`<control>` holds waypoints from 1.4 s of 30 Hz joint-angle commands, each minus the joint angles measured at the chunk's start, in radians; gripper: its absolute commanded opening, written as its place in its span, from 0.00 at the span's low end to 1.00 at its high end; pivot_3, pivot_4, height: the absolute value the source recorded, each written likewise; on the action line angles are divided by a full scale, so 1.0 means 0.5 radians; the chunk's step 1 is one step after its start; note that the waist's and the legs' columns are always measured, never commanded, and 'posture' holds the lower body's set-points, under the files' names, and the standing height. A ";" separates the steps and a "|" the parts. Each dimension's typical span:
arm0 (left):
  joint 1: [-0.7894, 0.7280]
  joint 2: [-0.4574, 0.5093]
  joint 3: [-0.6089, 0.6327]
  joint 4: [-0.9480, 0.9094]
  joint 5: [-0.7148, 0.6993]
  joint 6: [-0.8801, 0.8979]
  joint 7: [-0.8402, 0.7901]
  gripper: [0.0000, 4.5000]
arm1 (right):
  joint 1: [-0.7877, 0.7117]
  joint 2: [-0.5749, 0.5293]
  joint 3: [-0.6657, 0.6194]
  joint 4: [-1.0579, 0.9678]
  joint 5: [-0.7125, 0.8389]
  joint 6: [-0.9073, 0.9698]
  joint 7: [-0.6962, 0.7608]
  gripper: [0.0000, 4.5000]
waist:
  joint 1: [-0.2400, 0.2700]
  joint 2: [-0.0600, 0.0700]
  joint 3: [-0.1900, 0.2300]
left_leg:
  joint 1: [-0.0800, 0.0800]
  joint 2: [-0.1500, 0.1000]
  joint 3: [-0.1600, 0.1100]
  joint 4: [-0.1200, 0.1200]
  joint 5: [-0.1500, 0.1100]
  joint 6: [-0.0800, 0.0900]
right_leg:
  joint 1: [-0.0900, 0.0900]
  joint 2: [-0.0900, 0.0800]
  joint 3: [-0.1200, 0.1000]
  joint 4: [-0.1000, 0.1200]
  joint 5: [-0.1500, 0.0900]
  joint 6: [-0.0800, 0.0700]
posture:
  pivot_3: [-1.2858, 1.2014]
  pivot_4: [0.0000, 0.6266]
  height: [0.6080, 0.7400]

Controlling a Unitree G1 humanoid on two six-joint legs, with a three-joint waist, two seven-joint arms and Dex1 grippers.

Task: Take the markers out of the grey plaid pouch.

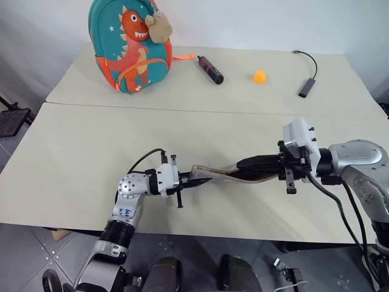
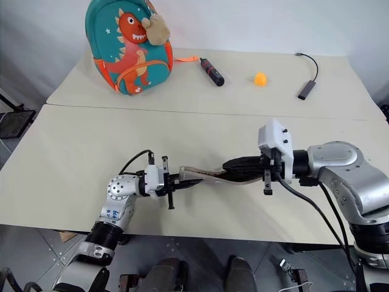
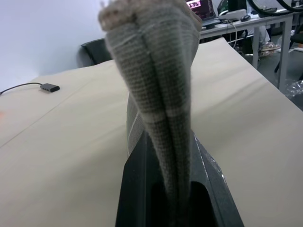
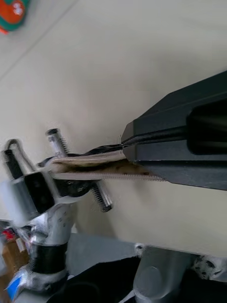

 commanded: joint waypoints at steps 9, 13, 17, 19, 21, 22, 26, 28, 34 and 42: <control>-0.016 0.028 -0.002 -0.082 -0.027 0.050 0.057 0.00 | -0.005 -0.114 0.220 0.041 -0.527 -0.279 -0.012 0.01 | -0.005 0.000 0.000 | 0.000 0.000 0.001 0.000 0.000 0.000 | 0.000 0.000 0.000 0.000 0.000 0.000 | 0.52 0.24 1.00; -0.033 0.029 0.005 -0.061 -0.028 0.040 0.053 0.00 | 0.017 -0.114 0.292 -0.117 -0.558 -0.140 -0.056 0.14 | -0.005 0.000 0.000 | 0.000 0.001 0.001 0.000 0.000 0.000 | -0.001 0.000 0.000 0.000 0.000 0.000 | 0.52 0.24 1.00; -0.034 0.033 0.003 -0.055 -0.038 0.047 0.041 0.00 | 0.052 -0.071 0.407 -0.254 -0.764 -0.208 -0.189 0.45 | -0.005 0.000 0.000 | 0.000 0.000 0.001 0.000 0.000 0.000 | -0.001 0.000 0.000 0.000 0.000 0.000 | 0.52 0.24 1.00; -0.037 0.035 0.000 -0.055 -0.045 0.058 0.034 0.00 | 0.021 -0.030 0.461 -0.261 -0.854 -0.184 -0.269 0.51 | -0.005 0.000 0.000 | 0.000 0.001 0.001 0.000 0.000 0.000 | -0.001 0.000 0.000 0.000 0.000 0.000 | 0.52 0.24 1.00; -0.037 0.036 -0.007 -0.062 -0.055 0.084 0.020 0.00 | 0.001 -0.014 0.501 -0.262 -0.915 -0.166 -0.299 0.51 | -0.005 0.000 0.000 | 0.001 0.001 0.001 0.000 0.000 0.000 | -0.001 0.000 0.000 0.001 0.000 0.000 | 0.52 0.24 1.00; -0.038 0.038 -0.014 -0.064 -0.059 0.097 0.008 0.00 | -0.016 -0.008 0.532 -0.255 -0.966 -0.180 -0.310 0.51 | -0.005 0.000 0.000 | 0.000 0.001 0.001 0.000 0.000 0.000 | -0.001 0.000 0.000 0.001 0.000 0.000 | 0.52 0.24 1.00; -0.050 0.036 -0.016 -0.068 -0.071 0.131 -0.016 0.00 | -0.116 0.004 0.693 -0.197 -1.220 -0.220 -0.361 0.51 | -0.008 0.000 0.000 | 0.000 0.001 0.001 0.000 0.000 0.000 | -0.001 0.000 0.000 0.001 0.000 0.000 | 0.52 0.24 1.00; -0.056 0.032 -0.008 -0.072 -0.085 0.160 -0.021 0.00 | -0.172 0.007 0.780 -0.151 -1.378 -0.254 -0.385 0.51 | -0.009 0.000 0.000 | 0.000 0.001 0.001 0.000 0.000 0.000 | -0.001 0.001 0.000 0.001 0.000 0.000 | 0.52 0.24 1.00; -0.052 0.027 -0.006 -0.082 -0.102 0.200 -0.029 0.00 | -0.260 0.051 0.939 -0.046 -1.681 -0.264 -0.405 0.51 | -0.010 0.000 0.000 | 0.000 0.000 0.001 0.000 0.000 0.000 | -0.001 0.001 0.001 0.001 0.000 0.000 | 0.52 0.24 1.00; -0.059 0.008 0.004 -0.078 -0.110 0.226 -0.017 0.00 | -0.287 0.228 0.986 0.246 -1.939 -0.456 -0.563 0.48 | -0.018 0.001 0.000 | 0.001 0.001 0.002 0.000 0.000 -0.001 | -0.001 0.001 0.001 0.002 0.000 0.000 | 0.52 0.24 1.00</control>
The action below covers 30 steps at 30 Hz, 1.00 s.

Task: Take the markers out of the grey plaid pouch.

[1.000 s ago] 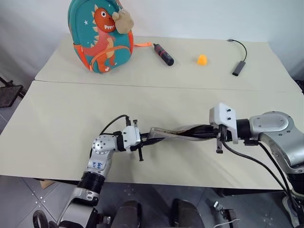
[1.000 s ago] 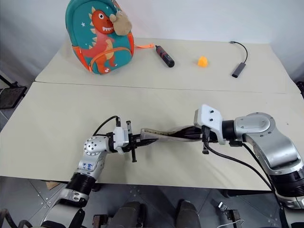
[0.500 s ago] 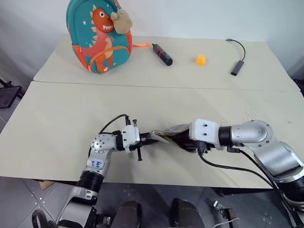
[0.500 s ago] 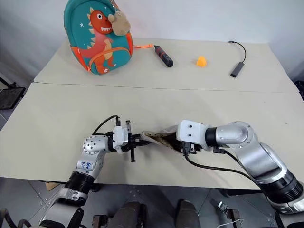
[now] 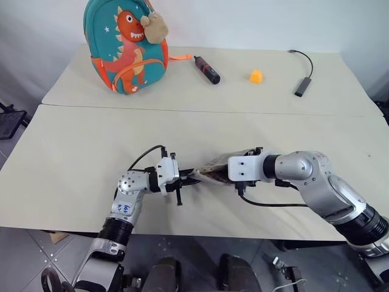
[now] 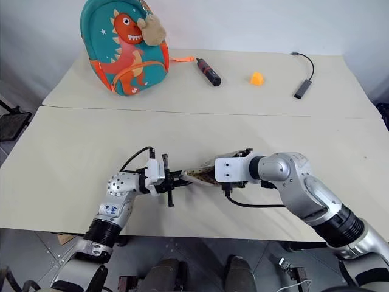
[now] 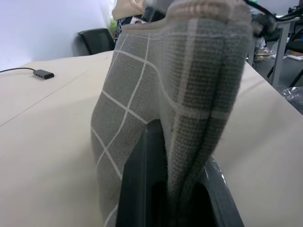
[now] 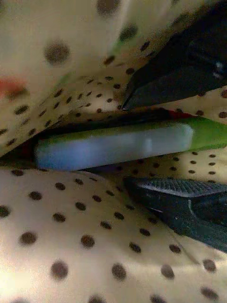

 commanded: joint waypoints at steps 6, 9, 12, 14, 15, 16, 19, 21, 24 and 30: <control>-0.045 -0.042 0.021 -0.059 -0.080 0.015 -0.018 0.00 | 0.008 0.244 -0.002 0.294 -0.241 -0.225 -0.273 0.18 | -0.032 0.000 0.000 | 0.001 0.000 0.000 0.000 0.000 -0.001 | 0.000 0.000 0.000 0.001 0.000 0.000 | 0.52 0.24 1.00; -0.051 -0.044 0.030 -0.052 -0.074 0.019 -0.024 0.00 | 0.050 0.251 -0.025 0.303 -0.243 -0.257 -0.253 0.12 | -0.040 0.000 0.000 | 0.001 0.000 0.000 0.000 0.001 -0.001 | 0.000 0.000 0.000 0.001 0.000 0.000 | 0.52 0.24 1.00; -0.055 -0.042 0.044 -0.045 -0.071 0.023 -0.020 0.00 | 0.078 0.241 -0.085 0.250 -0.186 -0.314 -0.212 0.10 | -0.039 0.000 0.000 | 0.001 0.001 0.000 0.000 0.001 -0.001 | 0.000 0.000 0.000 0.001 0.000 0.000 | 0.52 0.24 1.00; -0.059 -0.042 0.063 -0.042 -0.079 0.046 0.001 0.00 | 0.101 0.212 -0.145 0.170 -0.093 -0.416 -0.142 0.10 | -0.039 0.000 0.000 | 0.001 0.000 0.000 0.000 0.000 -0.001 | 0.000 0.000 0.000 0.001 0.000 0.000 | 0.52 0.24 1.00; -0.061 -0.044 0.070 -0.043 -0.081 0.054 0.011 0.00 | 0.112 0.202 -0.168 0.144 -0.064 -0.450 -0.118 0.10 | -0.038 0.000 0.000 | 0.001 0.000 0.000 0.000 0.000 -0.001 | 0.000 0.000 0.000 0.001 0.000 0.000 | 0.52 0.24 1.00; -0.064 -0.043 0.073 -0.042 -0.082 0.060 0.012 0.00 | 0.123 0.191 -0.198 0.121 -0.016 -0.509 -0.086 0.10 | -0.038 0.000 0.000 | 0.001 0.000 0.000 0.000 0.000 -0.001 | 0.000 0.000 0.000 0.001 0.000 0.000 | 0.52 0.24 1.00; -0.079 -0.029 0.097 -0.019 -0.086 0.087 0.022 0.00 | 0.158 0.102 -0.342 0.075 0.205 -0.767 0.051 0.10 | -0.035 0.000 0.000 | 0.001 0.000 0.000 -0.001 0.000 -0.001 | 0.000 0.000 0.000 0.001 0.000 0.000 | 0.52 0.24 1.00; -0.082 -0.028 0.119 -0.016 -0.097 0.110 0.044 0.00 | 0.172 0.048 -0.434 0.100 0.344 -0.953 0.128 0.10 | -0.035 0.000 0.000 | 0.001 0.000 0.000 0.000 0.000 -0.001 | 0.001 0.000 0.000 0.000 0.000 0.000 | 0.52 0.24 1.00; -0.084 -0.025 0.128 -0.010 -0.099 0.110 0.042 0.00 | 0.206 -0.001 -0.543 0.194 0.519 -1.097 0.238 0.10 | -0.038 0.000 0.000 | 0.001 0.000 0.000 -0.001 0.000 -0.001 | 0.001 0.000 0.000 0.000 0.000 0.000 | 0.52 0.24 1.00; -0.034 0.014 0.118 -0.085 -0.170 0.248 -0.049 0.00 | 0.379 -0.065 -0.824 0.266 1.183 -1.248 0.572 0.10 | -0.032 -0.001 0.000 | 0.001 0.000 0.001 -0.001 0.000 -0.001 | 0.001 0.000 0.000 0.000 0.000 0.000 | 0.52 0.24 1.00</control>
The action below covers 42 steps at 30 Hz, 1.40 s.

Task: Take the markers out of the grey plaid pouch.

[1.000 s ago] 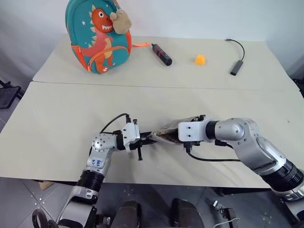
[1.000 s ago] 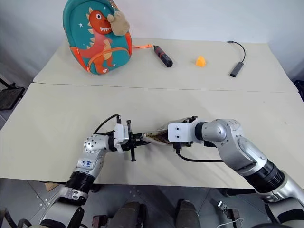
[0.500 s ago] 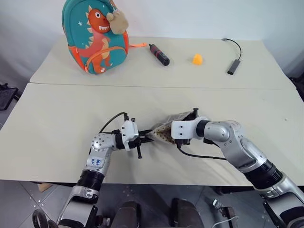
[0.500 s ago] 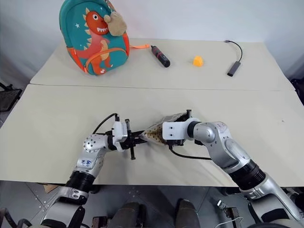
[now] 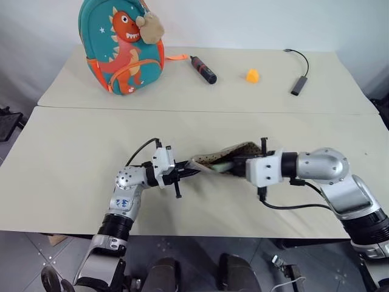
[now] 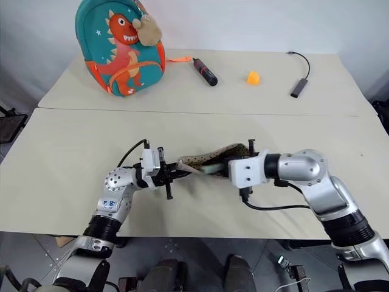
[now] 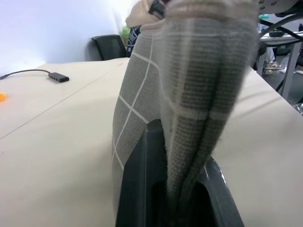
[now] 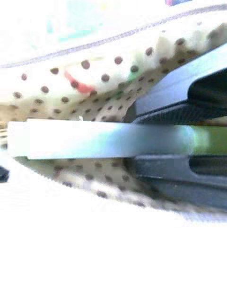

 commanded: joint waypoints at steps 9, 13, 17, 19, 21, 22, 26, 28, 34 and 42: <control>0.131 0.092 -0.053 -0.214 -0.267 0.313 -0.394 0.00 | 0.412 -0.354 -0.920 -0.539 1.683 1.414 -0.149 0.10 | 0.029 0.000 0.000 | 0.001 0.002 -0.002 0.002 -0.001 0.001 | 0.002 0.000 -0.001 0.001 0.001 -0.001 | 0.52 0.24 1.00; 0.100 0.078 -0.033 -0.173 -0.273 0.298 -0.436 0.00 | 0.452 -0.450 -1.201 -0.389 1.787 1.674 -0.272 0.10 | 0.049 0.000 0.000 | 0.002 0.002 -0.002 0.002 -0.001 0.001 | 0.003 0.000 -0.001 -0.001 0.001 -0.002 | 0.52 0.24 1.00; 0.065 0.056 -0.031 -0.083 -0.217 0.177 -0.439 0.00 | 0.459 -0.522 -1.362 0.022 1.657 1.849 -0.416 0.10 | 0.060 0.000 0.000 | 0.002 0.000 -0.001 0.002 -0.002 0.003 | 0.004 -0.001 -0.001 -0.002 0.002 -0.002 | 0.52 0.24 1.00; 0.049 0.032 -0.025 -0.045 -0.214 0.146 -0.413 0.00 | 0.625 -0.690 -1.188 0.173 1.372 1.885 -0.358 0.10 | 0.068 0.000 0.000 | 0.001 -0.001 0.000 0.002 -0.002 0.004 | 0.004 -0.002 -0.001 -0.002 0.003 -0.001 | 0.52 0.24 1.00; 0.040 0.005 -0.018 -0.038 -0.228 0.152 -0.380 0.00 | 0.672 -0.719 -1.043 0.238 1.256 1.962 -0.386 0.10 | 0.062 0.000 0.000 | 0.001 -0.001 0.000 0.000 -0.003 0.004 | 0.004 -0.002 -0.001 -0.004 0.002 -0.001 | 0.52 0.24 1.00; 0.037 -0.007 -0.014 -0.041 -0.229 0.144 -0.365 0.00 | 0.646 -0.702 -0.976 0.276 1.189 1.991 -0.455 0.10 | 0.056 0.001 0.000 | 0.001 0.000 0.001 0.000 -0.003 0.004 | 0.004 -0.001 -0.001 -0.005 0.002 -0.001 | 0.52 0.24 1.00; 0.042 -0.016 -0.020 -0.060 -0.210 0.125 -0.350 0.00 | 0.539 -0.623 -0.830 0.400 0.997 2.036 -0.595 0.10 | 0.032 0.003 -0.001 | 0.002 0.001 0.008 0.000 -0.002 0.004 | -0.001 -0.002 0.001 -0.002 0.003 0.000 | 0.52 0.24 1.00; 0.057 -0.005 -0.031 -0.070 -0.183 0.094 -0.348 0.00 | 0.479 -0.589 -0.713 0.512 0.832 1.923 -0.614 0.10 | 0.026 0.005 -0.002 | 0.002 0.002 0.010 0.000 -0.002 0.003 | -0.002 -0.002 0.002 -0.001 0.003 0.000 | 0.52 0.24 1.00; 0.088 0.012 -0.019 -0.080 -0.174 0.058 -0.331 0.00 | 0.384 -0.497 -0.778 0.651 0.761 1.724 -0.493 0.38 | 0.042 0.004 -0.002 | 0.003 0.002 0.009 0.001 -0.002 0.003 | 0.000 -0.002 0.002 -0.002 0.003 0.000 | 0.52 0.24 1.00; 0.047 -0.010 0.043 0.022 -0.134 -0.162 -0.237 0.00 | 0.643 -0.407 -1.349 0.509 1.027 1.059 0.116 0.76 | 0.057 0.005 -0.003 | 0.001 0.000 0.008 0.001 -0.002 0.004 | 0.001 -0.002 0.001 -0.005 0.004 0.002 | 0.52 0.24 1.00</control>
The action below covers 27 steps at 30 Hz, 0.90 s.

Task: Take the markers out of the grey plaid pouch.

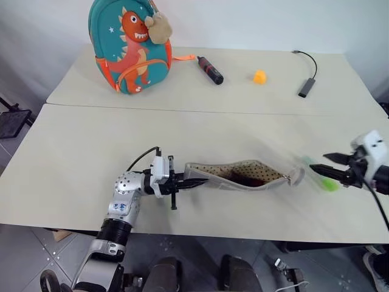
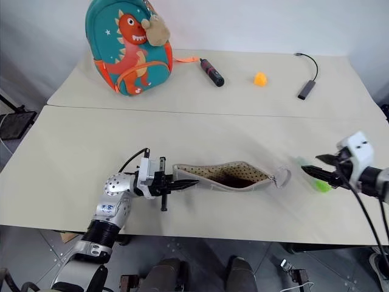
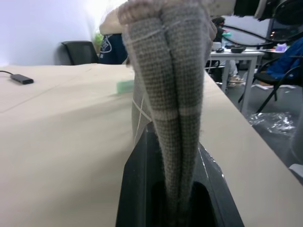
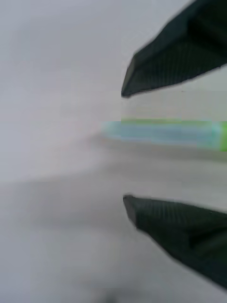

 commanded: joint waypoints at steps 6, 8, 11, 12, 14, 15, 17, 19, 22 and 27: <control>-0.073 -0.034 0.079 0.134 0.054 -0.301 0.107 0.00 | 0.113 0.202 -0.323 -0.618 0.288 -0.144 0.107 0.67 | -0.017 0.000 0.000 | 0.003 0.002 0.001 0.000 0.000 -0.001 | 0.000 0.000 0.000 0.001 0.000 0.000 | 0.52 0.24 1.00; -0.088 -0.037 0.066 0.205 0.101 -0.421 0.109 0.00 | 0.120 0.237 -0.277 -0.775 0.304 -0.171 0.136 0.56 | -0.011 0.000 0.000 | 0.003 0.002 0.001 0.000 0.000 -0.001 | 0.000 0.000 0.000 0.002 0.000 0.000 | 0.52 0.24 1.00; -0.094 -0.036 0.040 0.266 0.111 -0.475 0.061 0.00 | 0.140 0.230 -0.175 -0.990 0.327 -0.147 0.195 0.34 | -0.008 0.000 0.000 | 0.002 0.001 0.001 0.000 0.000 0.000 | 0.000 0.000 0.001 0.001 0.000 0.000 | 0.52 0.24 1.00; -0.099 -0.041 0.041 0.277 0.103 -0.475 0.059 0.00 | 0.137 0.226 -0.134 -1.047 0.323 -0.146 0.207 0.25 | -0.005 0.000 0.000 | 0.002 0.001 0.000 0.000 0.000 0.000 | 0.000 0.000 0.001 0.001 0.000 0.000 | 0.52 0.24 1.00; -0.110 -0.053 0.043 0.297 0.102 -0.489 0.066 0.00 | 0.109 0.226 -0.044 -1.157 0.329 -0.117 0.201 0.10 | -0.003 0.000 0.000 | 0.002 0.000 -0.001 0.000 0.000 0.000 | 0.001 0.000 0.001 0.001 0.000 0.000 | 0.52 0.24 1.00; -0.113 -0.057 0.040 0.303 0.103 -0.492 0.066 0.00 | 0.092 0.224 0.016 -1.256 0.390 -0.026 0.158 0.02 | -0.004 0.000 0.000 | 0.002 0.000 -0.002 0.001 0.000 0.000 | 0.002 0.000 0.001 0.001 0.000 0.000 | 0.52 0.24 1.00; -0.123 -0.065 0.035 0.317 0.105 -0.496 0.067 0.00 | 0.051 0.206 0.132 -1.401 0.443 0.090 0.111 0.01 | -0.006 0.000 0.000 | 0.002 0.001 -0.003 0.001 0.000 0.000 | 0.002 0.000 0.001 0.000 0.000 0.000 | 0.52 0.24 1.00; -0.133 -0.070 0.028 0.331 0.106 -0.496 0.059 0.00 | -0.015 0.191 0.251 -1.469 0.398 0.153 0.061 0.01 | -0.007 0.000 0.000 | 0.002 0.001 -0.003 0.001 0.000 0.000 | 0.001 0.000 0.000 0.001 0.000 0.000 | 0.52 0.24 1.00; -0.139 -0.066 0.000 0.352 0.124 -0.520 0.018 0.00 | -0.177 0.217 0.475 -1.514 0.254 0.265 -0.109 0.01 | -0.008 -0.001 0.000 | 0.002 0.000 -0.003 0.001 0.000 0.000 | 0.001 0.000 0.000 0.000 0.001 0.000 | 0.52 0.24 1.00; -0.155 -0.075 0.000 0.374 0.127 -0.532 0.021 0.00 | -0.347 0.196 0.771 -1.525 0.018 0.538 -0.354 0.01 | -0.005 -0.001 0.000 | 0.001 0.000 -0.004 0.001 0.000 0.000 | 0.001 0.000 0.000 0.001 0.001 0.000 | 0.52 0.24 1.00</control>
